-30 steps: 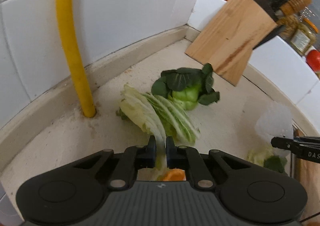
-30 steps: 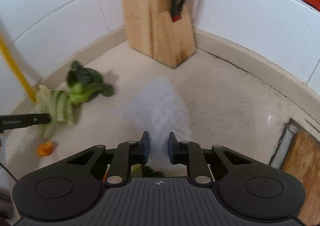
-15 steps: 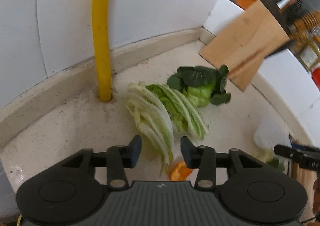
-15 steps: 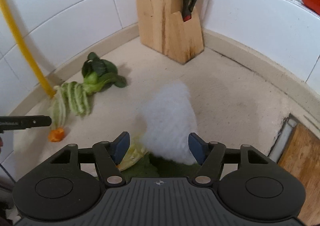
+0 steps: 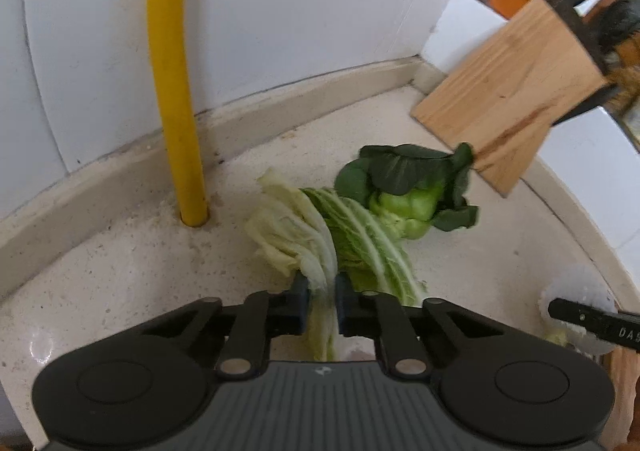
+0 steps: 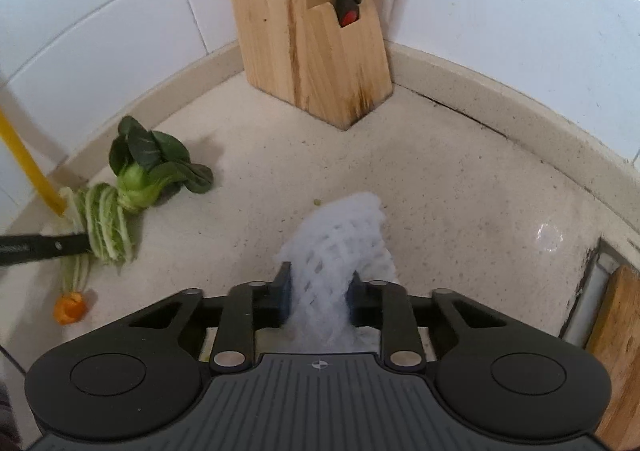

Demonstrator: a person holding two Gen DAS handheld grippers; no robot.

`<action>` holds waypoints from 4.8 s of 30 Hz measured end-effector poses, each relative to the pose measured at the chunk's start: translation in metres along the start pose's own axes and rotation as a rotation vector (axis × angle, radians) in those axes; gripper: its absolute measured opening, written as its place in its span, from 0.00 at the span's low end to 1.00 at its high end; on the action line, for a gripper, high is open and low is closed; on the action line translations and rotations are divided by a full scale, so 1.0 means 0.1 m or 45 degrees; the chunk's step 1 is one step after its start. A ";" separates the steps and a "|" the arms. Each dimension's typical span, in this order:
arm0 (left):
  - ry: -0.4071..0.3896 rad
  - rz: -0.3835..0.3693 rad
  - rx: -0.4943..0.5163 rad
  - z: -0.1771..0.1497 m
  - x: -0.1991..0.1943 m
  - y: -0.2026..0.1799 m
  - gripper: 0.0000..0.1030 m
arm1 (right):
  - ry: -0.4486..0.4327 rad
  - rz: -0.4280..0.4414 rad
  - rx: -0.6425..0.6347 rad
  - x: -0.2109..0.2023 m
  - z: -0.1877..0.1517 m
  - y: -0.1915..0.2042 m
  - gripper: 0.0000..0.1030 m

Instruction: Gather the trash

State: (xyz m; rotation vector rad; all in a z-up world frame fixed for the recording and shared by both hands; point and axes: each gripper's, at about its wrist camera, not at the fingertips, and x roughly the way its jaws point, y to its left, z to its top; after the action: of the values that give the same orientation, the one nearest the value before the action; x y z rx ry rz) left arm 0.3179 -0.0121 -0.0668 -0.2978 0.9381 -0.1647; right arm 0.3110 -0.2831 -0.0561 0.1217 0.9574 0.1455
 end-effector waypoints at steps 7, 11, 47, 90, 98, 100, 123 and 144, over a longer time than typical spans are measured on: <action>-0.040 -0.092 0.000 -0.05 -0.40 0.03 0.05 | -0.076 0.161 0.031 -0.42 -0.03 0.14 0.18; -0.070 -0.140 -0.010 -0.12 -0.66 0.06 0.05 | -0.122 0.243 0.006 -0.65 -0.05 0.30 0.18; -0.034 0.055 0.190 -1.25 -0.96 0.37 0.45 | 0.109 0.239 -0.185 -0.93 -1.61 1.22 0.66; -0.078 0.025 -0.066 -1.27 -1.12 0.52 0.47 | 0.001 0.345 0.041 -1.11 -1.52 1.12 0.24; -0.062 0.130 -0.003 -1.15 -0.85 0.29 0.14 | 0.003 0.374 0.029 -1.02 -1.44 1.05 0.25; -0.048 0.127 0.001 -1.15 -0.84 0.25 0.10 | 0.008 0.381 0.031 -0.99 -1.42 1.02 0.25; -0.162 0.060 -0.082 -1.27 -1.59 0.60 0.03 | -0.047 0.412 -0.034 -1.02 -1.37 1.21 0.19; -0.274 0.224 -0.294 -1.63 -2.34 1.62 0.02 | 0.056 0.643 -0.257 -0.80 -1.33 2.58 0.19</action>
State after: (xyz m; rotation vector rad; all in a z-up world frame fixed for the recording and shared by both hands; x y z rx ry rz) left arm 0.0510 0.1743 -0.0300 -0.4353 0.7653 0.1364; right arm 0.1387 -0.0380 -0.0244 0.1726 0.9350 0.7102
